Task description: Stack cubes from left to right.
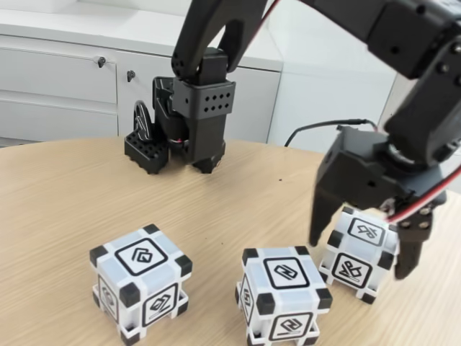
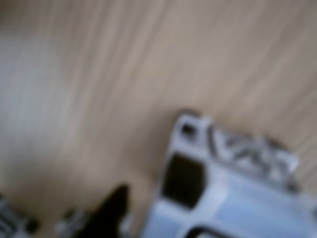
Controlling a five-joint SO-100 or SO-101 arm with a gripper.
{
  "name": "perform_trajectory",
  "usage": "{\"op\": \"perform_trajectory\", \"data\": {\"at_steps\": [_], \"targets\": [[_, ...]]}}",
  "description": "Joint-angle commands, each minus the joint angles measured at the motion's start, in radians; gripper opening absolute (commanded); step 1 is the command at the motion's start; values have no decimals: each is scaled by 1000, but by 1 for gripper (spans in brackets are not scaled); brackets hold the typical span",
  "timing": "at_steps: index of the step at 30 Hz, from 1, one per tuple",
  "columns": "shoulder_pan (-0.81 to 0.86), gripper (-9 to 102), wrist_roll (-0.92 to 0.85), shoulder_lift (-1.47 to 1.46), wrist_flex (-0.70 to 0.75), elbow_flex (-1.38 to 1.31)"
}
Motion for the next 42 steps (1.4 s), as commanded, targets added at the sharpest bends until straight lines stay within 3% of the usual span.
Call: {"op": "perform_trajectory", "data": {"at_steps": [1,22,26,31,42], "targets": [[-44,34,38,8,8,-34],[-61,24,86,8,8,-35],[-60,24,78,8,8,-35],[-60,34,58,8,8,-32],[-58,37,40,25,20,-35]]}}
